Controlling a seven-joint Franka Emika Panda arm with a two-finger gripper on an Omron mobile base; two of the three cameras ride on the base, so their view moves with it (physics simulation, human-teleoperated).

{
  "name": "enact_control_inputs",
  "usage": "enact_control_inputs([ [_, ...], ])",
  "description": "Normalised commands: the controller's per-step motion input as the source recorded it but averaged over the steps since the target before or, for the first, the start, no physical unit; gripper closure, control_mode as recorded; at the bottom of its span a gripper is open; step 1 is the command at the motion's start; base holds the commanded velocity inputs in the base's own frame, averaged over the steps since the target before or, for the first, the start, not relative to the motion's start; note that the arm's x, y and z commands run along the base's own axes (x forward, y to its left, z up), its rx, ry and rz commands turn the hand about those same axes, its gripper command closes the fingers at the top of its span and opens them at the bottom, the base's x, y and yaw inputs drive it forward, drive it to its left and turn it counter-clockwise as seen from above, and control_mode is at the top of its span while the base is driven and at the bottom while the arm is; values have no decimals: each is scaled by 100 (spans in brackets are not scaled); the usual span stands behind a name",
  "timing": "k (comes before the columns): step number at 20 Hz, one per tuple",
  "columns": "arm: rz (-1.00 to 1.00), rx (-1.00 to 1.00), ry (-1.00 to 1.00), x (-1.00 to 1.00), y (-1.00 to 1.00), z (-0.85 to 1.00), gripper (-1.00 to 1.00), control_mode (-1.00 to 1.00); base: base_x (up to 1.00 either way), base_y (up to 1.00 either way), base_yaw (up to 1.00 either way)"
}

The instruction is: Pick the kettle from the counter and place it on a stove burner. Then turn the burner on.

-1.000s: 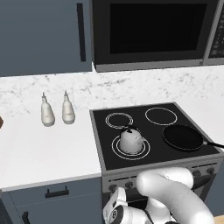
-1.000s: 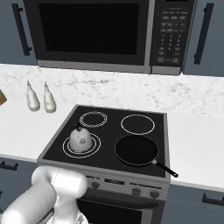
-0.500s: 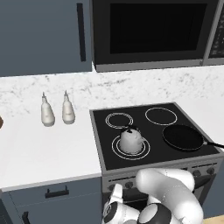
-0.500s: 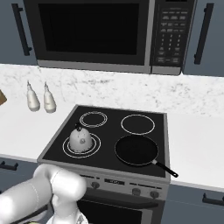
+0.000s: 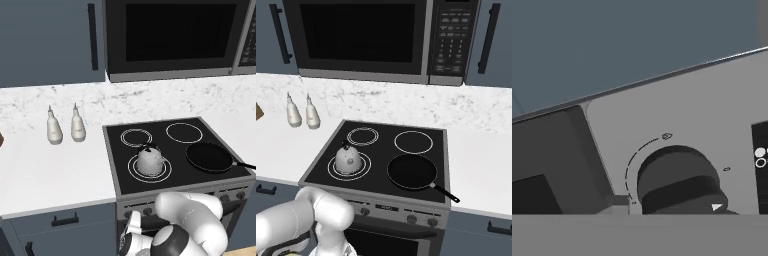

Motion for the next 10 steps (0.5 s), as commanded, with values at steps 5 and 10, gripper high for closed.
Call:
enact_control_inputs([
  [5, 7, -91, 51, 66, 71, 51, 100, -100, 0, 0, 0],
  [10, 5, -97, 58, 64, 73, 34, 100, -100, 0, 0, 0],
])
